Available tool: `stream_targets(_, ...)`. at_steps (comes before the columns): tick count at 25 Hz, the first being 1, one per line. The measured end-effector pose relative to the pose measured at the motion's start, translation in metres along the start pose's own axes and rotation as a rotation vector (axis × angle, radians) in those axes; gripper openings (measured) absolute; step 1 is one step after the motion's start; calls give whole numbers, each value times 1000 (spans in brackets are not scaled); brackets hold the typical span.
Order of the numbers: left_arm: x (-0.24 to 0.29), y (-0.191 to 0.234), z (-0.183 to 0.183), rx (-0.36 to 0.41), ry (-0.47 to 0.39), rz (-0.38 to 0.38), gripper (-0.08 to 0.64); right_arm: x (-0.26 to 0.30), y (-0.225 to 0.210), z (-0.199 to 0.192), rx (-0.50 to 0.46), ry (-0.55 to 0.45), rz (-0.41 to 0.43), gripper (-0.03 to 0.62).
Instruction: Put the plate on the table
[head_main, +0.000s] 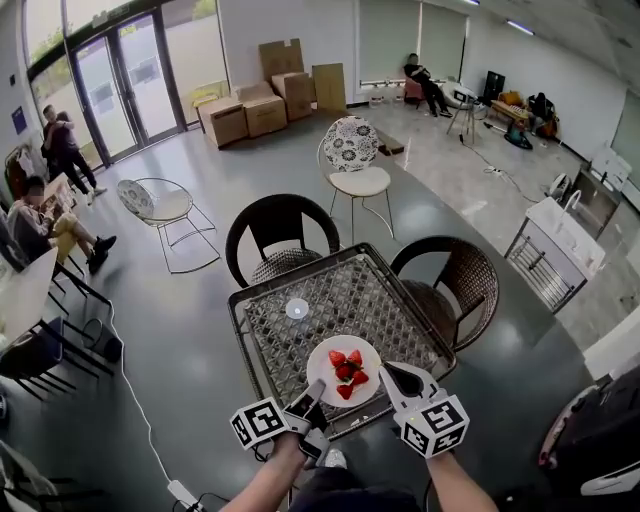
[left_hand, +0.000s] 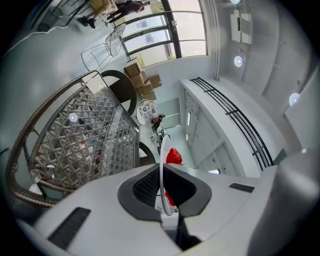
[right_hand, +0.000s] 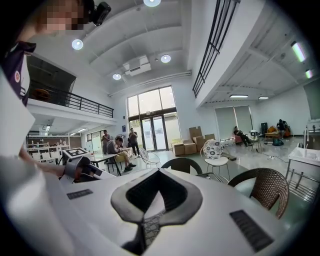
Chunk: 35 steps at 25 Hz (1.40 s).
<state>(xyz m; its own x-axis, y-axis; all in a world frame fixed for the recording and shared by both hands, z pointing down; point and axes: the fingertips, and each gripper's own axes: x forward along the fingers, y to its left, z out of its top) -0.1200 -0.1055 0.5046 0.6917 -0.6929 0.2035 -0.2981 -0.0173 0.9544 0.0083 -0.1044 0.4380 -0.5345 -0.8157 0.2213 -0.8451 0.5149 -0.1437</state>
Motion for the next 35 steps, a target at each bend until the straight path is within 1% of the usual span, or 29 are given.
stream_targets(5,17,4,19,-6,22,4,15,20,-14,7,6,1,-27,5)
stream_targets(9,31,8,26,-6,25,5,15,30,-28,6,7,-1,-37,5)
stream_targets(13,42,11,27,-10,12,22,15,38,-39,4,10,5,-18,5)
stream_targets(23,57,25,36,-39,-62,83,15,62,-63,0,9,37,56,5)
stream_targets(28,73,50,36,-65,-78,100,15,73,-76,-18,19,76,69,5)
stream_targets(31,81,74,31,-74,-66,112,15,80,-82,-40,31,117,69,5)
stream_targets(35,93,108,27,-80,-47,155,15,93,-92,-69,49,166,64,5)
